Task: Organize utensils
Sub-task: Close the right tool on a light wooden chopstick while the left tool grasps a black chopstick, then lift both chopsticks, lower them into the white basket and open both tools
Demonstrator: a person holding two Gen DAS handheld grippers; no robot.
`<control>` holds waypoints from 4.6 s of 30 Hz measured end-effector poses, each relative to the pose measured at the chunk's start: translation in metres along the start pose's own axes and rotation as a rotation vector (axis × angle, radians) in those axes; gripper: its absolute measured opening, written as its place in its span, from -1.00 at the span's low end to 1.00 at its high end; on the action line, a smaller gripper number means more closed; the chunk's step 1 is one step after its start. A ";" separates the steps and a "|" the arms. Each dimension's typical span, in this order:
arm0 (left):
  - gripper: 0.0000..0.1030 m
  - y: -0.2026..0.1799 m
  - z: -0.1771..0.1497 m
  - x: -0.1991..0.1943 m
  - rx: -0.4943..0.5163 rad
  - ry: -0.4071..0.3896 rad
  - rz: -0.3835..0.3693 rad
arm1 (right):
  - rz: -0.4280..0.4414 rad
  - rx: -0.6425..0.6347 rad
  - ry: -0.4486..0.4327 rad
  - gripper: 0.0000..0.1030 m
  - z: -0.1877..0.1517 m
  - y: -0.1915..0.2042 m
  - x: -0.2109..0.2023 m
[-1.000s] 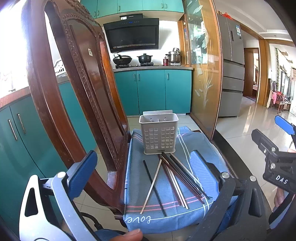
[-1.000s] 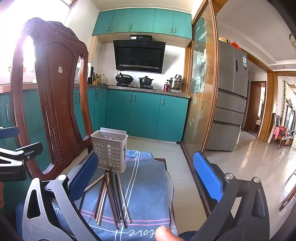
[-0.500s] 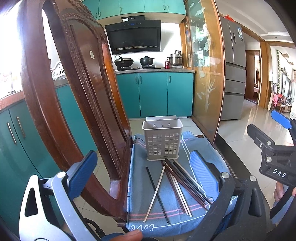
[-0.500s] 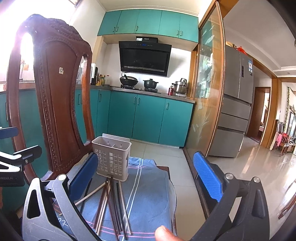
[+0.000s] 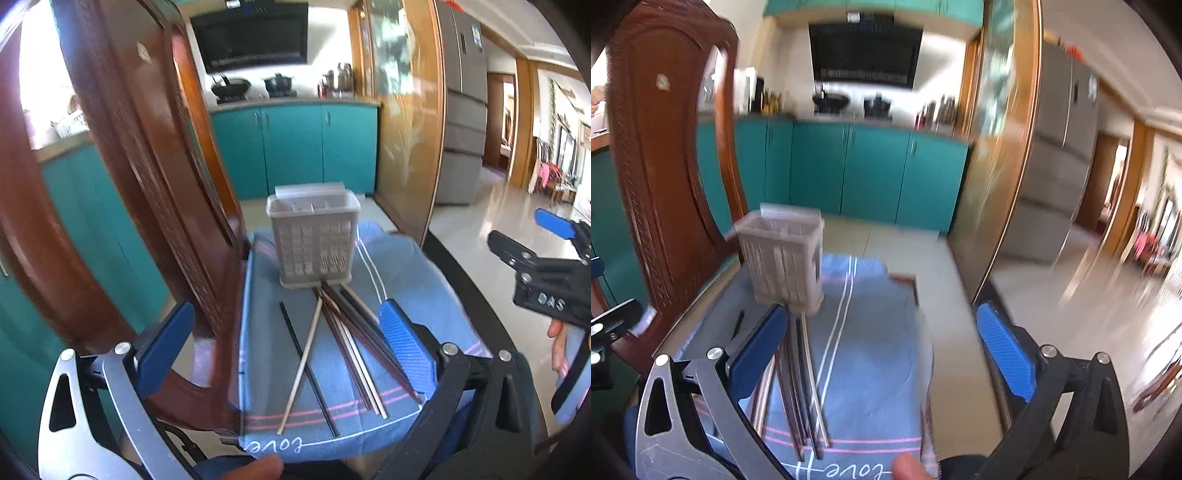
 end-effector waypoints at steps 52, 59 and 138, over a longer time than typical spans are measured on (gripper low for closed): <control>-0.56 0.040 -0.085 0.215 -0.288 0.517 -0.144 | 0.200 -0.090 0.579 -0.69 -0.107 0.100 0.182; -0.58 0.047 -0.087 0.231 -0.286 0.543 -0.093 | 0.183 -0.125 0.557 -0.44 -0.101 0.108 0.198; -0.13 0.015 0.021 0.066 -0.089 -0.061 -0.086 | 0.337 0.112 -0.074 -0.03 0.006 0.070 0.044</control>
Point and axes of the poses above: each gripper's, at about its wrist camera, not at the fingertips, and x roughly the way its jaws point, y to its left, z to its top, the point moved 10 cm from there along x, roughly the way its jaws point, and after that the axes turned 10 degrees about -z, right-handed, at the moved point
